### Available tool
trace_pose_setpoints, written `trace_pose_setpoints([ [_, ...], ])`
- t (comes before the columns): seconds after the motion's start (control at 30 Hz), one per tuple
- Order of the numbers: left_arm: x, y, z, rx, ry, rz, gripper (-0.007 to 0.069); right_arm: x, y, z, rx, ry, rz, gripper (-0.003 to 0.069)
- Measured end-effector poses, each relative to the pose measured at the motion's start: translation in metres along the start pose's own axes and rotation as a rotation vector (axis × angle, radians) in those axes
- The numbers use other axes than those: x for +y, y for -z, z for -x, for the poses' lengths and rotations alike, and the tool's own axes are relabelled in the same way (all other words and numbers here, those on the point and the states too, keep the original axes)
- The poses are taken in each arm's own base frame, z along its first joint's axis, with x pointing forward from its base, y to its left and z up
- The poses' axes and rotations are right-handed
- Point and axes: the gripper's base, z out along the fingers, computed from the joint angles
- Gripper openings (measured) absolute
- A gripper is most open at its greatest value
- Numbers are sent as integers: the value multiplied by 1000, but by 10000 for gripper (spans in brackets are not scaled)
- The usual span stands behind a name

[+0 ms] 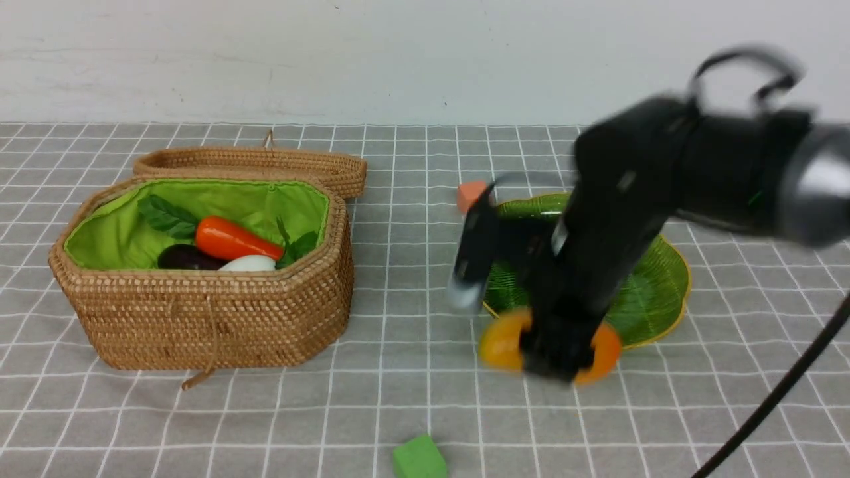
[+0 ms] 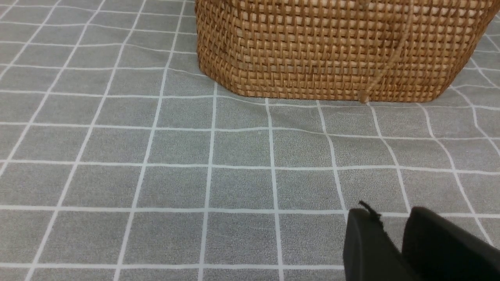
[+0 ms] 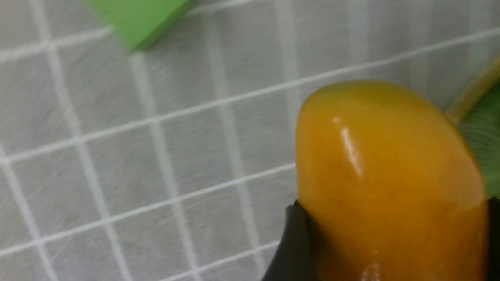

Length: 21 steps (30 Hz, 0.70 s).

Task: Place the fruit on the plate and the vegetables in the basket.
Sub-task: Use the right arm to grab a mango and put it into the right plate

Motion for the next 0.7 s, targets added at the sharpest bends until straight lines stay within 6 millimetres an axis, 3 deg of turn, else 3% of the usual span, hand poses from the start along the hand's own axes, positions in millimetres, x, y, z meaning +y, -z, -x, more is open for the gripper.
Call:
trace_pose_setpoints([
  [0.03, 0, 0, 0, 0, 0, 0, 144, -2, 1, -1, -2, -5, -5, 552],
  [0.13, 0, 0, 0, 0, 0, 0, 144, -39, 5, -19, -91, -163, -107, 552],
  [0.23, 0, 0, 0, 0, 0, 0, 144, -60, 2, -27, -161, -233, -202, 552],
  [0.5, 0, 0, 0, 0, 0, 0, 144, -70, -15, -31, -179, -258, -237, 559],
  [0.63, 0, 0, 0, 0, 0, 0, 144, -68, -16, -33, -157, -254, -220, 663],
  [0.7, 0, 0, 0, 0, 0, 0, 144, -67, -15, -33, -145, -254, -209, 673],
])
